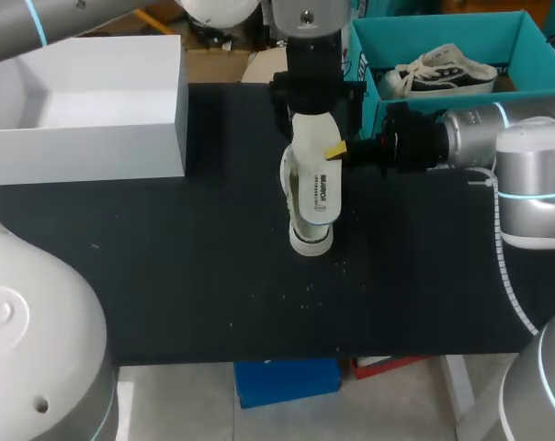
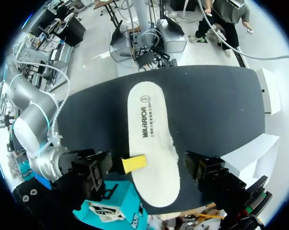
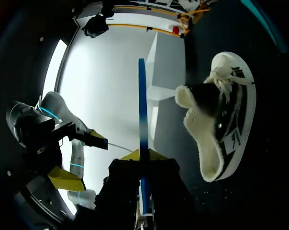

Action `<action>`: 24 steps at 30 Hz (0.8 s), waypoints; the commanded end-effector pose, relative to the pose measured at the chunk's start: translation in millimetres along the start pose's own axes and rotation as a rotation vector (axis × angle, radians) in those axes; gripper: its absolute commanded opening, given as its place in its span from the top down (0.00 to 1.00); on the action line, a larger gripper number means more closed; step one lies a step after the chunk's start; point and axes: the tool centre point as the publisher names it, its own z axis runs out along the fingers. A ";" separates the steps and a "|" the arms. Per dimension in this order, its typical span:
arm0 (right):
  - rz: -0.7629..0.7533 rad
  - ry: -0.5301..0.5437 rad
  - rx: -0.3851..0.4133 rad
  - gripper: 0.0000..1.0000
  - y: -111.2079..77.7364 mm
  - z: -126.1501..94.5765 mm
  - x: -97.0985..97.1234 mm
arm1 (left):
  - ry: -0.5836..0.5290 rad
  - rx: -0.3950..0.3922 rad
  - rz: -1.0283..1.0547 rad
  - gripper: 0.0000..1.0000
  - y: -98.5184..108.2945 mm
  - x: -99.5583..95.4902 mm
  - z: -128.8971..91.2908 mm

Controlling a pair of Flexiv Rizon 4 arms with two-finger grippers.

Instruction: Take the shoe out of the shoebox, open the shoe tongue, remove and reinsert the insole, then place the shoe into the shoebox

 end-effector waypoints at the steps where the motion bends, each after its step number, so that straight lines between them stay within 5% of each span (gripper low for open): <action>1: 0.000 -0.001 0.000 1.00 0.3 0.8 -0.4 | -0.030 -0.086 -0.024 0.00 -32.8 5.1 -2.6; 4: 0.000 -0.001 0.000 1.00 0.3 0.8 -0.4 | -0.107 -0.121 -0.049 0.00 -45.7 10.4 -1.0; 9: 0.000 -0.001 0.000 1.00 0.3 0.8 -0.4 | -0.398 -0.251 -0.111 0.00 -64.2 20.0 0.7; 18: 0.000 -0.001 0.000 1.00 0.3 0.8 -0.4 | -1.073 -0.467 -0.171 0.00 -82.9 42.2 8.0; 24: 0.000 -0.001 0.000 1.00 0.3 0.8 -0.4 | -1.073 -0.467 -0.171 0.00 -82.9 42.2 8.0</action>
